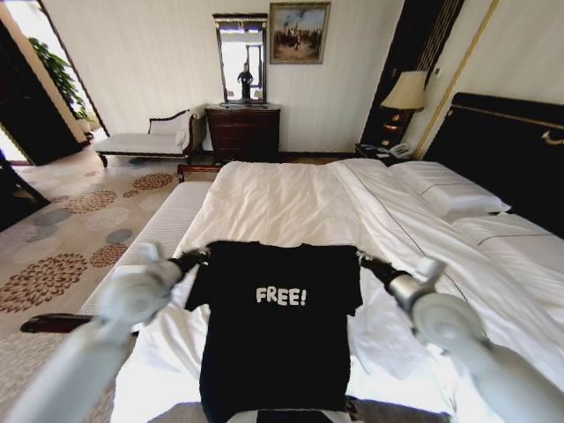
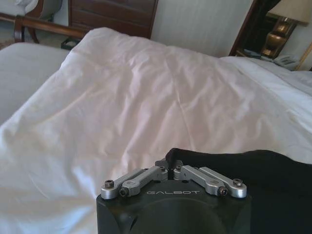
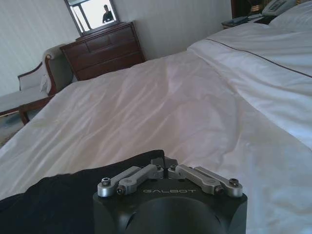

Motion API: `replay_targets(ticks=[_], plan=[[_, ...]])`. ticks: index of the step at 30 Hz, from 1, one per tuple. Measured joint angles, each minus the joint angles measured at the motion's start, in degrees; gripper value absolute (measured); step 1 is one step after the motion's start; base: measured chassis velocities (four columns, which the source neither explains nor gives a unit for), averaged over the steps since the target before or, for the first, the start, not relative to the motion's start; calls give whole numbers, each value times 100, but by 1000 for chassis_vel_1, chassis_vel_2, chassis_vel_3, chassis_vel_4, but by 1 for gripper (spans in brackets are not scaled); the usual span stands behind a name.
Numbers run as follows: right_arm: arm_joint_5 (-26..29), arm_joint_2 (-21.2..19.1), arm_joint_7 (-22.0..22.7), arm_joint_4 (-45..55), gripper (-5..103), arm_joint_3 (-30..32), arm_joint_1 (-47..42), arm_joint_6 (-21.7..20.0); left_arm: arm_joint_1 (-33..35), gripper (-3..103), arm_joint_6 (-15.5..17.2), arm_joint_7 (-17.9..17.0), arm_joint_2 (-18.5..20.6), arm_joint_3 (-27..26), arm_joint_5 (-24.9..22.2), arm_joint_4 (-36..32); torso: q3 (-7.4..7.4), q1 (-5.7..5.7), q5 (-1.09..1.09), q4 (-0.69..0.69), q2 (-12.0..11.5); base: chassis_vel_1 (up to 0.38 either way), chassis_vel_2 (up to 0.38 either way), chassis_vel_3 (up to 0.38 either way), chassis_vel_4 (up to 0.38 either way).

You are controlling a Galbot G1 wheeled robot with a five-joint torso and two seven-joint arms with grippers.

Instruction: Fold the clothes on the bed.

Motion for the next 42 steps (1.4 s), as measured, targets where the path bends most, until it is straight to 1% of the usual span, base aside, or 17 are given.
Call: replay_targets(ticks=[3, 4, 8, 9, 11, 12, 13, 16, 17, 18, 20, 23, 31, 39, 42], plan=[[-212, 148, -228, -664, 0, -373, 483, 231, -287, 0, -196, 64, -282, 244, 125, 505, -1, -2, 1, -1, 1, 0, 0, 0, 0], [-212, 148, -228, -664, 0, -373, 483, 231, -287, 0, -196, 64, -282, 244, 125, 505, -1, -2, 1, -1, 1, 0, 0, 0, 0], [-605, 404, -607, -1443, 0, -851, 1127, 599, -747, 0, -494, 183, -538, 499, 367, 1306, -1, -2, 0, 4, 1, 0, 0, 0, 0], [-605, 404, -607, -1443, 0, -851, 1127, 599, -747, 0, -494, 183, -538, 499, 367, 1306, -1, -2, 0, 4, 1, 0, 0, 0, 0], [-782, 593, -756, -1923, 0, -1110, 1420, 738, -1011, 0, -609, 218, -724, 666, 506, 1796, -1, -1, 0, 1, 1, 0, 0, 0, 0], [-839, 674, -775, -2132, 0, -1206, 1526, 763, -1101, 0, -664, 219, -805, 749, 599, 2004, -1, -1, 0, 1, 1, 0, 0, 0, 0], [-839, 674, -775, -2132, 0, -1206, 1526, 763, -1101, 0, -664, 219, -805, 749, 599, 2004, -1, -1, 0, 1, 1, 0, 0, 0, 0], [-1106, 942, -851, -2803, 0, -1500, 1791, 846, -1311, 0, -886, 340, -1113, 969, 1019, 2596, -1, -2, 0, -1, 1, 0, 0, 0, 0], [-1212, 1015, -889, -3008, 0, -1581, 1854, 889, -1358, 0, -942, 349, -1216, 1004, 1117, 2765, -1, -2, 0, 1, 1, 0, 0, 0, 0], [-1212, 1015, -889, -3008, 0, -1581, 1854, 889, -1358, 0, -942, 349, -1216, 1004, 1117, 2765, -1, -2, 0, 1, 1, 0, 0, 0, 0], [-1376, 1146, -960, -3350, 0, -1715, 1962, 974, -1429, 0, -1030, 379, -1411, 1041, 1251, 3074, -1, -2, 0, 1, 1, 0, 0, 0, 0], [-1520, 1311, -1033, -3705, 0, -1829, 2092, 1079, -1496, 0, -1138, 417, -1596, 1072, 1422, 3458, -2, -2, 0, 1, 1, 0, 0, 0, 0], [-1741, 1462, -1120, -4041, 0, -1939, 2181, 1169, -1484, 0, -1230, 448, -1810, 1095, 1610, 3792, -2, -3, -1, 2, 2, 0, 0, 0, 0], [-1853, 1492, -1055, -3989, 0, -1929, 2070, 1174, -1370, -1, -1223, 397, -1858, 1068, 1621, 3717, -2, -2, -1, 1, 2, 0, 0, 0, 0], [-1889, 1487, -836, -3794, 0, -1865, 1956, 1077, -1249, 15, -1125, 298, -1832, 1010, 1572, 3526, -2, -3, 0, 1, 2, 0, 0, 0, 0]])
